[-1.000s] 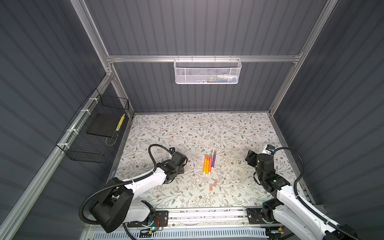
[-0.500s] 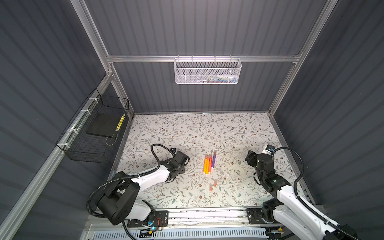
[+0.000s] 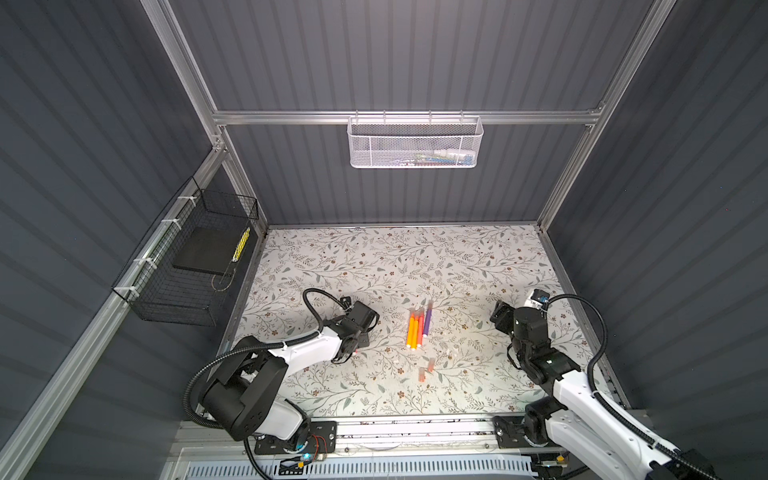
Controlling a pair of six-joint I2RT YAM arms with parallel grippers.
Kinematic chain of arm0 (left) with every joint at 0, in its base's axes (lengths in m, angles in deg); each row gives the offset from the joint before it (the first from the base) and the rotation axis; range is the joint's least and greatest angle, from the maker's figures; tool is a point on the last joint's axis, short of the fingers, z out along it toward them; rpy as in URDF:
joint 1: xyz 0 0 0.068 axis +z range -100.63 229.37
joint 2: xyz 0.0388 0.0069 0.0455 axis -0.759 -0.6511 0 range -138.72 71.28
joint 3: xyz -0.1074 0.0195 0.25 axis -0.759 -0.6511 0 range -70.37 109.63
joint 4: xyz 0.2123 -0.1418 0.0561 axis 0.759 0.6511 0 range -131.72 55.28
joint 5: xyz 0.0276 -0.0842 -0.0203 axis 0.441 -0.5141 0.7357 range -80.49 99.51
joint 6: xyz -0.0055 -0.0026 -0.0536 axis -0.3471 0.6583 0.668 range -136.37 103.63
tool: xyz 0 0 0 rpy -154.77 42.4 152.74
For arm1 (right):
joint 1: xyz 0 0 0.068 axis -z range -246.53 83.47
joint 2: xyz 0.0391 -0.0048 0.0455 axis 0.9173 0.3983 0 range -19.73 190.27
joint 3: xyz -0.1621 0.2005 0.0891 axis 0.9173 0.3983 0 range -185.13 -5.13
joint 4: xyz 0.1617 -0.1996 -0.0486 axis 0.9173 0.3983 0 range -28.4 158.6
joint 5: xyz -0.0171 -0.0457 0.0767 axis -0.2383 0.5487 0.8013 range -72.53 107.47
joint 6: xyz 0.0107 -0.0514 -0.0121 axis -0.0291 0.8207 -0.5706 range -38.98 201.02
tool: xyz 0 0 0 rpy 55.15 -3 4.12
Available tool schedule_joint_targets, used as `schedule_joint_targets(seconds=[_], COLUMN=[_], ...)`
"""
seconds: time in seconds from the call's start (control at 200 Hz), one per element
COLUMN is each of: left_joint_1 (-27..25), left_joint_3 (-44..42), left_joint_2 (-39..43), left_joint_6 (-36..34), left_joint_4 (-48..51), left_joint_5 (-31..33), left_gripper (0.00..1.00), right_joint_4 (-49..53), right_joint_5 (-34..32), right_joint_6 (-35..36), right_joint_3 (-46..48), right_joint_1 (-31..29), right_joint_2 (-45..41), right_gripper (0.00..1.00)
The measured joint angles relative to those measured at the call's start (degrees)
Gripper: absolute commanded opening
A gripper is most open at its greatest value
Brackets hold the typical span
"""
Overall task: Insert the pens into the pen caps
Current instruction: 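Close the left gripper on the pink marker and lift it tip-up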
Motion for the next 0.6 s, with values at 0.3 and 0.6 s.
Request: schedule_joint_targets(seconds=[0.3,0.6], left_joint_1=[0.3,0.3], left_joint_3=[0.0,0.0], left_joint_2=[0.0,7.7], left_joint_6=[-1.4,-6.3], left_joint_4=[-2.5,-11.0], left_joint_5=[-4.5,-16.0], left_gripper=[0.02,0.0], right_joint_4=[0.0,0.0], right_joint_5=[0.0,0.3], right_joint_6=[0.1,0.1], right_joint_3=[0.0,0.0], right_joint_1=[0.0,0.0], right_joint_2=[0.0,1.0], right_gripper=[0.81,0.8])
